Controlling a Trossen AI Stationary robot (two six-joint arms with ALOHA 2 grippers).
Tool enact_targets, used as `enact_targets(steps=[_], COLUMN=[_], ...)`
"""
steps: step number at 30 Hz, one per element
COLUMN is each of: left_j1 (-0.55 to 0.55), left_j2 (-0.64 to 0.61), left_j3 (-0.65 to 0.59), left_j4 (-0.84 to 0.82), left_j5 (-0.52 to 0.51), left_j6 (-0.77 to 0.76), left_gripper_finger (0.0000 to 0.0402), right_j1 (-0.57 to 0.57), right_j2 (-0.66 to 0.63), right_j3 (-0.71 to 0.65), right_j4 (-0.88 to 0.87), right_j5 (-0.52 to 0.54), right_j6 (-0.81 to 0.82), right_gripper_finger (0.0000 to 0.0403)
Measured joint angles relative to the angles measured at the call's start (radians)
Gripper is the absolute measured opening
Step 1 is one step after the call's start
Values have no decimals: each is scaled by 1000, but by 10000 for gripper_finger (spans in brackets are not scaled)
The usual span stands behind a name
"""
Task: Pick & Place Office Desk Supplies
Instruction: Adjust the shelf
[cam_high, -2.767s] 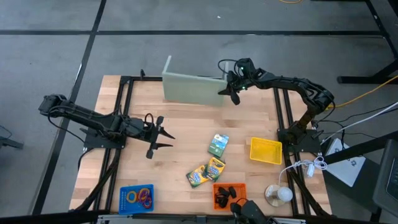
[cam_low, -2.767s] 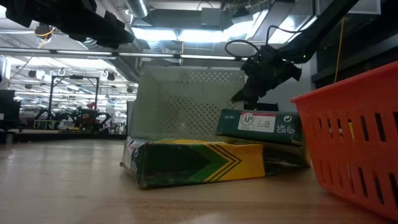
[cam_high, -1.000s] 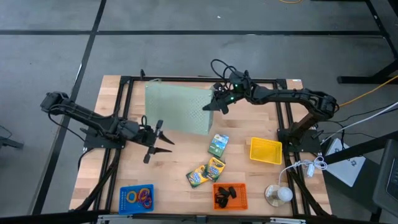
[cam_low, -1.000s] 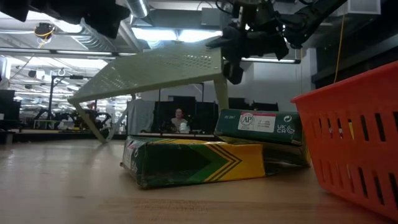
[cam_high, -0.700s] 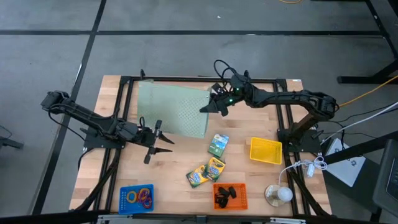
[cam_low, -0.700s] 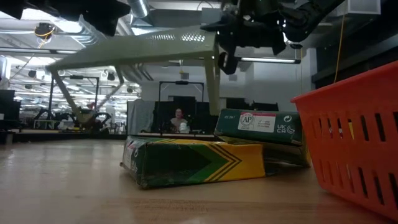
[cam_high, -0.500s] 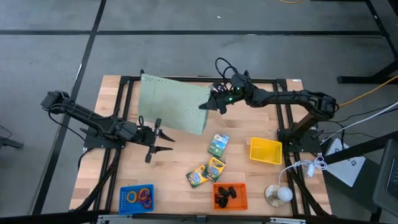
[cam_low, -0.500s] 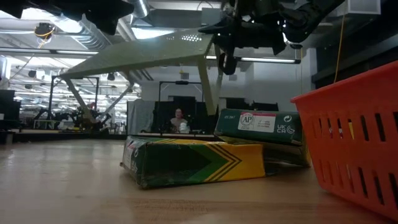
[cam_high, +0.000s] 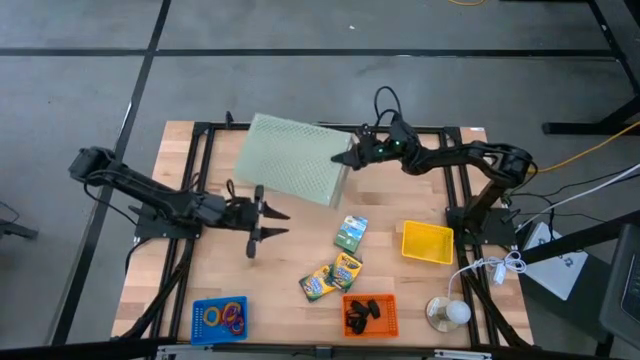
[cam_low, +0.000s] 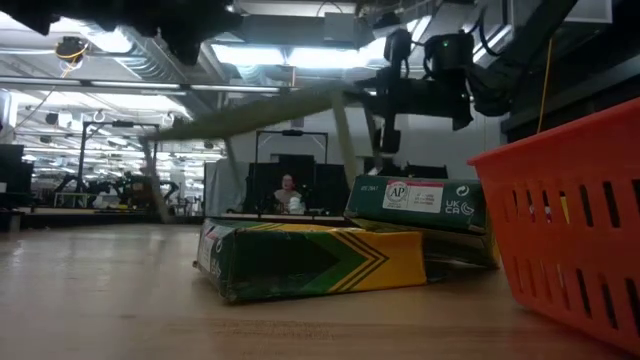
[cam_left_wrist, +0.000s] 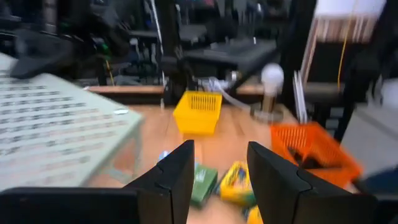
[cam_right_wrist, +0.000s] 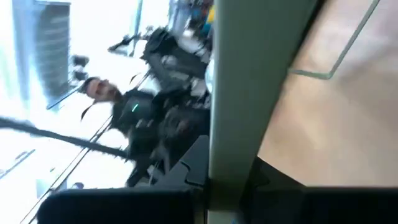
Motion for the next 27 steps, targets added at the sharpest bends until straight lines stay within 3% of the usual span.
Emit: enact_targets(steps=[8, 16, 27], left_j1=[34, 34, 34], left_j2=[0, 0, 0], left_j3=[0, 0, 0], left_j4=[115, 138, 235], left_j5=[-98, -166, -183], left_j6=[-199, -391, -457], left_gripper_finger=[145, 145, 145], right_j1=[5, -57, -142], right_j2=[-9, -9, 3], right_j3=[2, 2, 4], right_j4=[-20, -27, -111], right_j5=[-195, -177, -256], right_j6=[20, 25, 4], right_gripper_finger=[28, 28, 28])
